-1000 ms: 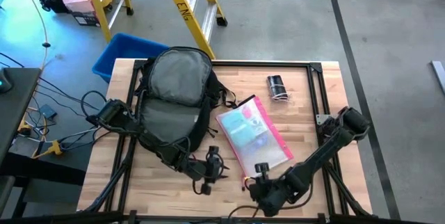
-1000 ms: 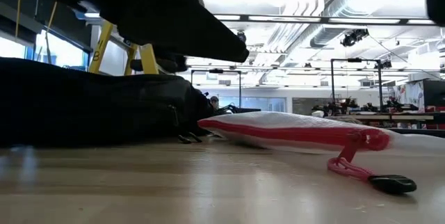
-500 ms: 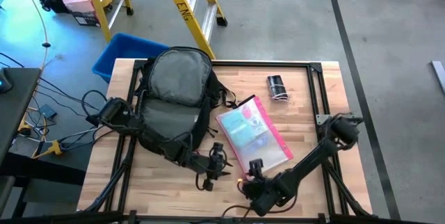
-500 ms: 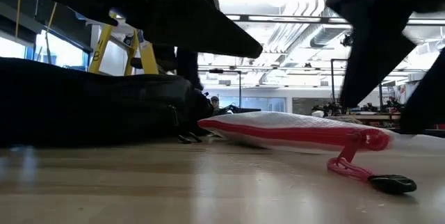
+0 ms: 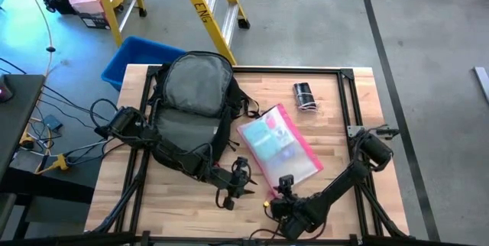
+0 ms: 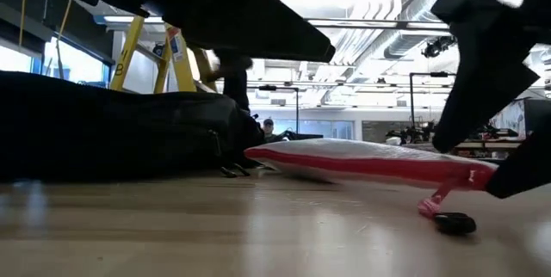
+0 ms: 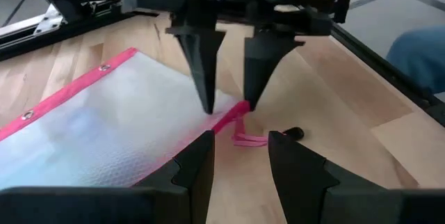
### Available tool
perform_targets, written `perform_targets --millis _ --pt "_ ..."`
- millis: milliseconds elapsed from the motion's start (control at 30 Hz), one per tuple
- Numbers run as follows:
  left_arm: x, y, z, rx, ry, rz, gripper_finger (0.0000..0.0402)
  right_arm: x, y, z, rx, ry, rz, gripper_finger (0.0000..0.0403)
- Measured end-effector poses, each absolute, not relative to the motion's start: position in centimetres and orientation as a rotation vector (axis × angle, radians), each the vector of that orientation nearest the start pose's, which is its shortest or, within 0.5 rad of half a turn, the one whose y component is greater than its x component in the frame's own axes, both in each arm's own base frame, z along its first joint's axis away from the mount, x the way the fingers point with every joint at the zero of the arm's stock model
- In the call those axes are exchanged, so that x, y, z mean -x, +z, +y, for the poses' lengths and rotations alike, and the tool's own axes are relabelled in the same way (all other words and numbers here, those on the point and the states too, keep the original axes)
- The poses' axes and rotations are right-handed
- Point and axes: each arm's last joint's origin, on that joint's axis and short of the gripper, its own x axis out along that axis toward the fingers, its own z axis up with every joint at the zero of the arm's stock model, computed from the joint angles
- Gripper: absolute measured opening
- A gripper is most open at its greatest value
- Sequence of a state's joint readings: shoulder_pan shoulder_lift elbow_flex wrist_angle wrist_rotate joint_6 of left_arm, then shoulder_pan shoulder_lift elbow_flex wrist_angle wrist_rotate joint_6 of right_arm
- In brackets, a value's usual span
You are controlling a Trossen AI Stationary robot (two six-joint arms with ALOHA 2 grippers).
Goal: Unpack backpack
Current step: Open the pink zip bag
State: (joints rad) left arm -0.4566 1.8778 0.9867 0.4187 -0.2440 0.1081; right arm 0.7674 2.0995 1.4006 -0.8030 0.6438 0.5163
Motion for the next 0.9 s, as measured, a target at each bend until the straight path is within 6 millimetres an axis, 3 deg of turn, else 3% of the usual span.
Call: perform_targets --millis 300,500,667,900 --pt "-34.9 15.9 -16.4 -0.267 -0.234 0.434 0.0115 -30.1 11.9 23.6 0.624 -0.251 1.132 0.0181" --pt "-34.9 15.8 -16.4 -0.260 -0.232 0.436 0.0115 -31.4 12.5 22.3 0.609 -0.355 1.082 0.0174" --pt "-34.9 15.8 -16.4 -0.260 -0.232 0.437 0.0115 -31.2 13.1 23.0 0.573 -0.301 1.126 0.0174" --pt "-34.9 15.8 -16.4 -0.252 -0.230 0.439 0.0115 -30.6 11.5 21.7 0.618 -0.391 1.133 0.0174"
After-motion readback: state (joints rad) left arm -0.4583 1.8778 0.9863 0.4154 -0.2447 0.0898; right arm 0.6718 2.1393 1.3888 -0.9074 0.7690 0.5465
